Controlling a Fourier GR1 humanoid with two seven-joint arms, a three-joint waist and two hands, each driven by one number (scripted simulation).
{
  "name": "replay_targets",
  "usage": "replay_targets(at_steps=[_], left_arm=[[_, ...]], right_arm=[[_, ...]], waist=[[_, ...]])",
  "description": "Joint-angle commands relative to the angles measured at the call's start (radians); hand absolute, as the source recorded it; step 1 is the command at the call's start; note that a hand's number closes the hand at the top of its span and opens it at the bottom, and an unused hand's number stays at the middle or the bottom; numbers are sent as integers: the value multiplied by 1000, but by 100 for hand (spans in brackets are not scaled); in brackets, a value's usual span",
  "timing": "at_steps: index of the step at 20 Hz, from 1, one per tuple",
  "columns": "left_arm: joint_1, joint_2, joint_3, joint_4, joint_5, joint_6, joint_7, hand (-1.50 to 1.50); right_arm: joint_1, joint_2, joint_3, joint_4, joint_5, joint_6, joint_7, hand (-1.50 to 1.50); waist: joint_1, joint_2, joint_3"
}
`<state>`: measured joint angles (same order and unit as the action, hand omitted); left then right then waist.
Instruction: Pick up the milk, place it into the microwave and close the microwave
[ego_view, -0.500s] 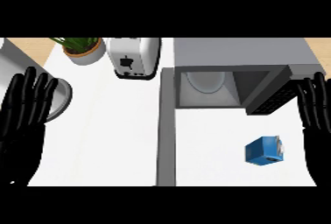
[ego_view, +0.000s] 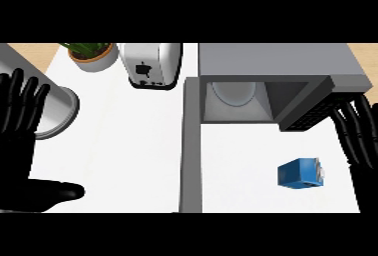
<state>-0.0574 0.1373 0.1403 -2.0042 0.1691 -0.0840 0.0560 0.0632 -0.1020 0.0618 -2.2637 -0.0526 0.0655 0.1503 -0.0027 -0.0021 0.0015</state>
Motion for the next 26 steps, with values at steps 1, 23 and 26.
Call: replay_targets(at_steps=[1,23,26], left_arm=[[66,3,47,-30,45,-7,18,-150],[288,77,317,-143,352,-262,59,-150],[329,29,305,-221,339,-259,72,-150]], right_arm=[[159,-28,7,-160,-74,66,44,-150],[306,50,-23,75,92,66,-181,-150],[278,71,-35,118,104,41,-178,-150]], waist=[[-3,-1,-1],[4,1,-1],[6,1,-1]])
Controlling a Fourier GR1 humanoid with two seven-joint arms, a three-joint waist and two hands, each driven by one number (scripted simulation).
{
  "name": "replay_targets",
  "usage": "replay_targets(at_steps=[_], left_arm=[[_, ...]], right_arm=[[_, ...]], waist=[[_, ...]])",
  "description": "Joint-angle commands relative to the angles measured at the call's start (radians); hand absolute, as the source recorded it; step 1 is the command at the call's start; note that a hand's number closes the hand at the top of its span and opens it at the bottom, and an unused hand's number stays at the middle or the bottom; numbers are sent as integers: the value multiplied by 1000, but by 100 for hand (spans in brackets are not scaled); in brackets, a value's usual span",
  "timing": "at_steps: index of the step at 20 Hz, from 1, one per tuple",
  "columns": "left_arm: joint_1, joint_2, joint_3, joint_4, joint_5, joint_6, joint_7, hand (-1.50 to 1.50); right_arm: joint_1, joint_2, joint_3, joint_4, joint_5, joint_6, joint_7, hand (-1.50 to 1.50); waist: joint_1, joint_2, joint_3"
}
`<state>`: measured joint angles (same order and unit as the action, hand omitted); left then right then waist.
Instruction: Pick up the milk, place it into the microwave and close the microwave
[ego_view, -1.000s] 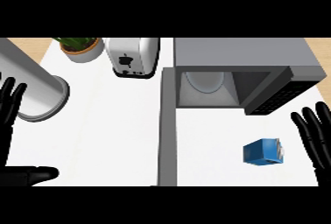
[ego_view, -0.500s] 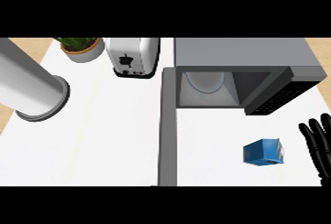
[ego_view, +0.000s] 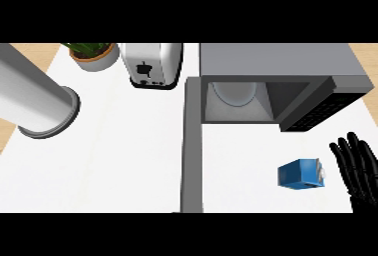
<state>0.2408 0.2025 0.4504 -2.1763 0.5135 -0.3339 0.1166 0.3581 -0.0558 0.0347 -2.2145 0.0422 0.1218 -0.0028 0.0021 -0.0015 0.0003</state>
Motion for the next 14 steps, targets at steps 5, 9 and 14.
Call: replay_targets(at_steps=[5,9,14], left_arm=[[68,-9,83,-12,74,-99,-9,-150],[87,-2,104,-22,114,-121,17,-150],[76,-29,135,30,83,-160,-33,-150]], right_arm=[[-20,19,-52,158,31,-24,-59,-150],[15,22,-116,317,24,-19,-219,-150],[-44,-26,-197,505,4,18,-337,-150]], waist=[[3,0,0],[2,0,0],[2,1,0]])
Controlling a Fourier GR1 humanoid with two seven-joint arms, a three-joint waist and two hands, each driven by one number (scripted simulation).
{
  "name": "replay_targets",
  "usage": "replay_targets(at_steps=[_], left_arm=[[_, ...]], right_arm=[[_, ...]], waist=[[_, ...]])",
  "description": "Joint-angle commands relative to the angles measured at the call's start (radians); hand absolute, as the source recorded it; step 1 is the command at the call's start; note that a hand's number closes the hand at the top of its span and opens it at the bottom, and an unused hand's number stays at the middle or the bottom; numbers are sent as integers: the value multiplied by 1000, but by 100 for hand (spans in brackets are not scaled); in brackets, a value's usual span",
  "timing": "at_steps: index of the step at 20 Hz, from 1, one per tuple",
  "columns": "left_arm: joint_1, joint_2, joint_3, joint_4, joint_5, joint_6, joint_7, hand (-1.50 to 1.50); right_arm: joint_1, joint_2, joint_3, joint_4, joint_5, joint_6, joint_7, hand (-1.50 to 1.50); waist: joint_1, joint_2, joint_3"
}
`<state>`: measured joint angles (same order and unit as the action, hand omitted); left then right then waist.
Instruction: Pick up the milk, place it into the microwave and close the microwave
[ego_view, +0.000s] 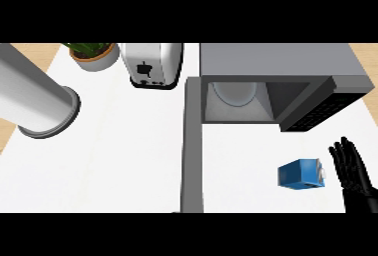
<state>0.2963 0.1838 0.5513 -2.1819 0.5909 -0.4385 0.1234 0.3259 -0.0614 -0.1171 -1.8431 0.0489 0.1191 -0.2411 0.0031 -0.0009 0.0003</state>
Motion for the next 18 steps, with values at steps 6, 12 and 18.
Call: replay_targets(at_steps=[6,12,18], left_arm=[[19,-34,33,-30,9,-36,17,-150],[-11,-3,96,14,53,-72,36,-150],[-11,-34,99,-28,68,-62,81,-150]], right_arm=[[10,-58,-110,288,-28,80,-261,-150],[-88,-29,-85,418,29,33,-298,-150],[-173,-73,-120,572,38,32,-357,-150]], waist=[[-1,0,0],[0,0,0],[0,0,0]])
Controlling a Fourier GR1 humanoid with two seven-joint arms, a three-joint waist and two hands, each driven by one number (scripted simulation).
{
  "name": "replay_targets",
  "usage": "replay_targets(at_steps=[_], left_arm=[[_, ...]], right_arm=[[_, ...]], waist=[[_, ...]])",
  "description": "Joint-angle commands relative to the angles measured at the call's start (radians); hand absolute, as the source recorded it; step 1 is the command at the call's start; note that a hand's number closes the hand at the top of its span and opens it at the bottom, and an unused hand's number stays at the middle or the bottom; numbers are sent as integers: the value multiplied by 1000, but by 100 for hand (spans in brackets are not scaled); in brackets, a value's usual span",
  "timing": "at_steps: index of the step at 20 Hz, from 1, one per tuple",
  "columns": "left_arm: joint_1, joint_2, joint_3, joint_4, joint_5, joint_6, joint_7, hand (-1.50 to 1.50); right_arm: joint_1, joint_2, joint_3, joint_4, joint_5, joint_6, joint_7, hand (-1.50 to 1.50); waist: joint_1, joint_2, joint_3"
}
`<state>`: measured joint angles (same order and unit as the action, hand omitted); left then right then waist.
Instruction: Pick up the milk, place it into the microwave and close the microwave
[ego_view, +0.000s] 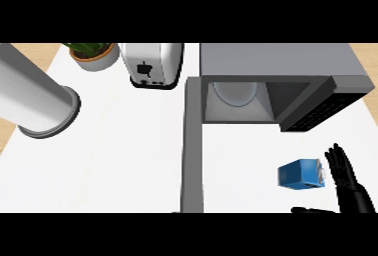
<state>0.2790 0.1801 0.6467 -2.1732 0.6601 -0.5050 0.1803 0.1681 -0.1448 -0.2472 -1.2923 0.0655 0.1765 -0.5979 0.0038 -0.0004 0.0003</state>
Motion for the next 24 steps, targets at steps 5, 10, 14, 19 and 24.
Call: replay_targets(at_steps=[5,10,14,19,24], left_arm=[[7,32,70,31,61,-53,10,-150],[-66,-41,-23,-38,-54,34,40,-150],[10,-81,13,-19,-53,-72,-10,-150],[-27,-5,49,-10,40,-32,50,-150],[-22,37,94,-18,113,-1,104,-150]], right_arm=[[-173,-16,-20,346,66,-71,-168,-150],[-243,-79,-52,525,69,-50,-307,-150],[-340,-55,-42,667,89,-99,-358,150],[-369,-71,-3,704,144,-112,-492,150],[-354,6,4,611,108,-150,-470,150]], waist=[[6,0,0],[3,2,1],[7,2,1],[10,3,1],[3,-1,0]])
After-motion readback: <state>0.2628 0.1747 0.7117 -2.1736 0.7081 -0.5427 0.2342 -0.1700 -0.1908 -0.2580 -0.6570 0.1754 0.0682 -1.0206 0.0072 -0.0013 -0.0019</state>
